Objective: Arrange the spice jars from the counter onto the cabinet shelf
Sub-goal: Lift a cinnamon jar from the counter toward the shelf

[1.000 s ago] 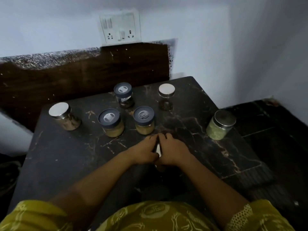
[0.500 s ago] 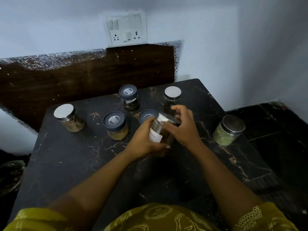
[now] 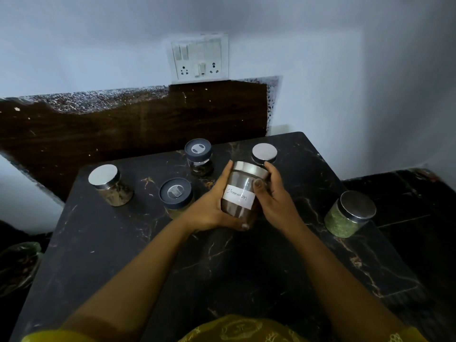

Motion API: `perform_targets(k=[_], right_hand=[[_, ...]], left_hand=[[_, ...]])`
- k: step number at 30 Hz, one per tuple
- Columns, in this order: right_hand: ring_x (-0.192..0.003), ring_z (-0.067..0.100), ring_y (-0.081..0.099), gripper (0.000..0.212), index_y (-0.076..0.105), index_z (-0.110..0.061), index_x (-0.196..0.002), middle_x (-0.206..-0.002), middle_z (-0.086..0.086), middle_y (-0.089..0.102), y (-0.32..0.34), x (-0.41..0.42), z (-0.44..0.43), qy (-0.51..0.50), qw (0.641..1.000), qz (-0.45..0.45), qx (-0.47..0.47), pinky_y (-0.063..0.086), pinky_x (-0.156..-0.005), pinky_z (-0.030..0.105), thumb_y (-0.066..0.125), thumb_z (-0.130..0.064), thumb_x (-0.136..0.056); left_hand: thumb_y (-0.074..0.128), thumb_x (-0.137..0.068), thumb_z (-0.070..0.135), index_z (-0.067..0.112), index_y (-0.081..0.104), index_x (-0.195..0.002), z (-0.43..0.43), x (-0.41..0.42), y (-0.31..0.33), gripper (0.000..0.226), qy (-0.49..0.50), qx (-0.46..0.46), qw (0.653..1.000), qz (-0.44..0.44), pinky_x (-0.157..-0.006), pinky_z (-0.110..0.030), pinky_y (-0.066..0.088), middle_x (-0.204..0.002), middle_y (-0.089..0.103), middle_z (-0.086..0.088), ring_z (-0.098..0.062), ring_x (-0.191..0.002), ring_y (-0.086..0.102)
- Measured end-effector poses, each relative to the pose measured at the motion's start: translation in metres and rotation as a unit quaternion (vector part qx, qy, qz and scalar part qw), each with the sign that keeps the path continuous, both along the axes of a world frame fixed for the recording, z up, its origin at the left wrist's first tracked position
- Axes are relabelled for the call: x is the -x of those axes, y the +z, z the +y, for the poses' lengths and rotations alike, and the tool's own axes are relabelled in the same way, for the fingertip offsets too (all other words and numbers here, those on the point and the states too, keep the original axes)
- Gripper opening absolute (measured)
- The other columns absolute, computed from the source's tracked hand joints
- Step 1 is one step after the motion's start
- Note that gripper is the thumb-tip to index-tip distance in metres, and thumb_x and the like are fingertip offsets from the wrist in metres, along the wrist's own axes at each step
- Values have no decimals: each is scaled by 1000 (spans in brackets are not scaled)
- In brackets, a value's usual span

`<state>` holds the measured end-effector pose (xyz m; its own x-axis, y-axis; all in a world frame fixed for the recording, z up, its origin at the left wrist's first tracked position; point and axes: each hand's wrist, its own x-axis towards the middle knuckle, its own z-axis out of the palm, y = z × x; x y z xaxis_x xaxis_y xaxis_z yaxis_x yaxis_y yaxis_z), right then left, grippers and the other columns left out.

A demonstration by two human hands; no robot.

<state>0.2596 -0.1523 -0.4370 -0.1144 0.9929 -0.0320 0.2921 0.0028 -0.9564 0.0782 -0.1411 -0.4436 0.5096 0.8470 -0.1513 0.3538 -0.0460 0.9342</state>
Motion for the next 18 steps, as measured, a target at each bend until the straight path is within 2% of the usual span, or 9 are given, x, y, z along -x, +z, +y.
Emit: perform_targets(k=[3, 5, 7, 9, 11, 13, 16, 18], right_hand=[[-134, 24, 39, 92, -10, -46, -145, -154, 0, 27, 4, -4, 4, 63, 997, 0, 51, 42, -104, 48, 55, -52, -80], [-134, 31, 37, 113, -20, -57, -136, -157, -1, 17, 10, -8, 7, 123, 986, 10, 113, 53, -90, 46, 69, -50, -67], [-131, 33, 41, 123, -21, -61, -133, -157, 0, 14, 17, -12, 9, 160, 977, 16, 142, 58, -79, 42, 77, -41, -62], [-129, 33, 43, 127, -19, -60, -134, -157, 3, 16, 22, -16, 10, 176, 972, 21, 154, 58, -80, 43, 80, -33, -60], [-129, 31, 43, 127, -16, -60, -136, -156, 3, 19, 25, -19, 10, 185, 968, 45, 165, 58, -81, 44, 81, -26, -62], [-129, 31, 43, 126, -15, -61, -136, -155, 3, 21, 26, -19, 9, 195, 966, 42, 162, 57, -83, 46, 81, -21, -65], [-126, 27, 47, 124, -16, -61, -135, -153, 5, 27, 30, -13, 9, 200, 967, 34, 151, 57, -84, 45, 80, -17, -69], [-120, 21, 52, 124, -18, -58, -137, -150, 3, 32, 37, -8, 11, 206, 970, 21, 130, 55, -88, 42, 79, -20, -69]], left_hand=[[84, -61, 16, 49, -12, -143, 2, -3, 5, 131, 33, -10, 999, -18, -98, -29, 46, -127, 31, 38, 3, -117, 49], [85, -61, 15, 49, -14, -141, 2, -5, 7, 132, 54, -19, 998, -29, -97, -28, 47, -126, 31, 37, 5, -115, 50], [85, -57, 24, 49, -19, -139, 2, -2, 10, 135, 36, -21, 999, -16, -98, -23, 44, -127, 25, 39, 9, -117, 44], [79, -58, 36, 51, -18, -139, 2, 4, 16, 128, 6, -8, 1000, -11, -100, -20, 43, -134, 22, 34, 5, -120, 40], [76, -61, 38, 56, -13, -138, 3, 11, 21, 119, -3, -3, 1000, -17, -104, -29, 42, -148, 19, 19, -7, -129, 39], [77, -62, 37, 58, -11, -137, 4, 15, 26, 117, -7, -9, 1000, -11, -107, -34, 40, -153, 13, 11, -15, -134, 34], [78, -61, 40, 57, -13, -138, 5, 22, 33, 121, -10, -33, 999, 16, -110, -39, 37, -155, 10, 8, -18, -138, 30], [77, -61, 47, 60, -16, -135, 7, 28, 39, 120, -7, -65, 997, 51, -112, -37, 34, -157, 9, 6, -17, -138, 29]])
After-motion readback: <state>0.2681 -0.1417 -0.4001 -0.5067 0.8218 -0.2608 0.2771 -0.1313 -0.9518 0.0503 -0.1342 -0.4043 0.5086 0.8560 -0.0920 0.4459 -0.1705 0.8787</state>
